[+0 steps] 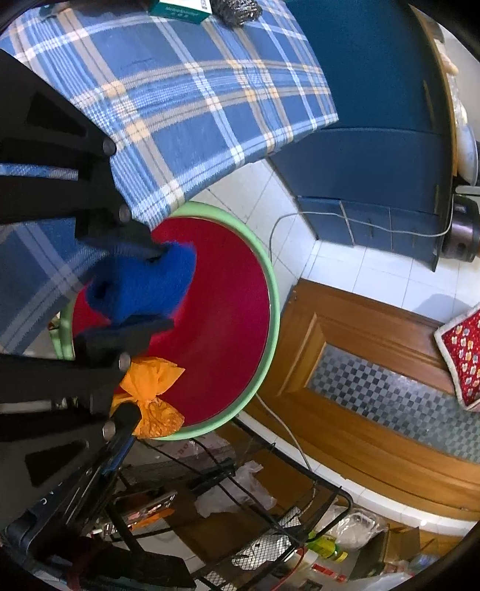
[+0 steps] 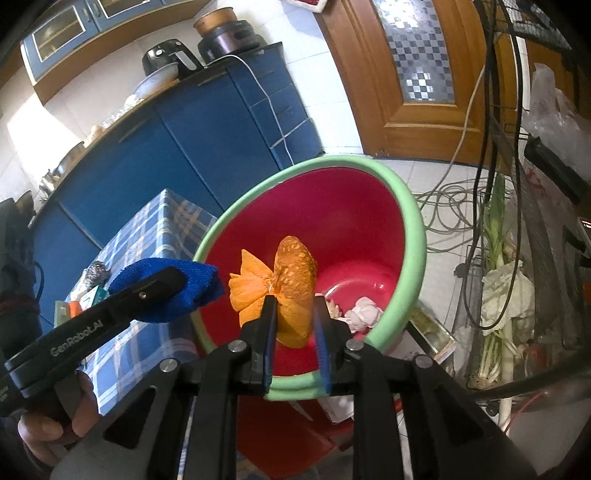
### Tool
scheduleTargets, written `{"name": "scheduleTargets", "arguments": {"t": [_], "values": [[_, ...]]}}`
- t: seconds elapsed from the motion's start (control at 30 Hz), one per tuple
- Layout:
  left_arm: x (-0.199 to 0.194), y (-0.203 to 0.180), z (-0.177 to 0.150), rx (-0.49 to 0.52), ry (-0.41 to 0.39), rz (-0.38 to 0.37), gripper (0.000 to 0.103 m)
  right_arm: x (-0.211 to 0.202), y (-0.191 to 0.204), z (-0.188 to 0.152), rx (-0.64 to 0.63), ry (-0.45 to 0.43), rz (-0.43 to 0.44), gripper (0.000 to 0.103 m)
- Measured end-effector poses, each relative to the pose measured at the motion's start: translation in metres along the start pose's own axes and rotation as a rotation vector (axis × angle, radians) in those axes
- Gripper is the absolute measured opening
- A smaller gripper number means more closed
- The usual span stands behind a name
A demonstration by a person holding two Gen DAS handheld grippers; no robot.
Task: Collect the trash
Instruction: 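Open the left tool over the bucket while the right tool releases the orange bag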
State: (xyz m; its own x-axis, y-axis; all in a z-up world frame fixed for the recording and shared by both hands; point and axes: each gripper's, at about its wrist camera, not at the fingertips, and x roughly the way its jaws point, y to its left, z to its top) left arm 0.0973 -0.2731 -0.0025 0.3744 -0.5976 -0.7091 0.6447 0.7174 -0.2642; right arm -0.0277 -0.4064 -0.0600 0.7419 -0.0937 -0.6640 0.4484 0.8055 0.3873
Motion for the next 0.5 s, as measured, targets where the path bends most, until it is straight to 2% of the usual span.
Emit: {"name": "scheduleTargets", "arguments": {"t": [0.07,0.1,0.13,0.5], "values": [[-0.001,-0.001,0.0,0.003,-0.01,0.007,0.05,0.001,-0.002,0.0,0.013,0.005,0.001,0.026],[-0.002,-0.001,0.0,0.006,-0.011,0.009,0.05,0.002,-0.003,0.0,0.019,0.007,0.005,0.033],[-0.002,-0.001,0.0,0.008,-0.009,0.01,0.05,0.002,-0.004,0.0,0.024,0.007,0.009,0.034],[-0.013,0.001,-0.001,0.018,-0.024,0.031,0.05,-0.007,0.002,0.001,0.017,-0.011,0.023,0.036]]}}
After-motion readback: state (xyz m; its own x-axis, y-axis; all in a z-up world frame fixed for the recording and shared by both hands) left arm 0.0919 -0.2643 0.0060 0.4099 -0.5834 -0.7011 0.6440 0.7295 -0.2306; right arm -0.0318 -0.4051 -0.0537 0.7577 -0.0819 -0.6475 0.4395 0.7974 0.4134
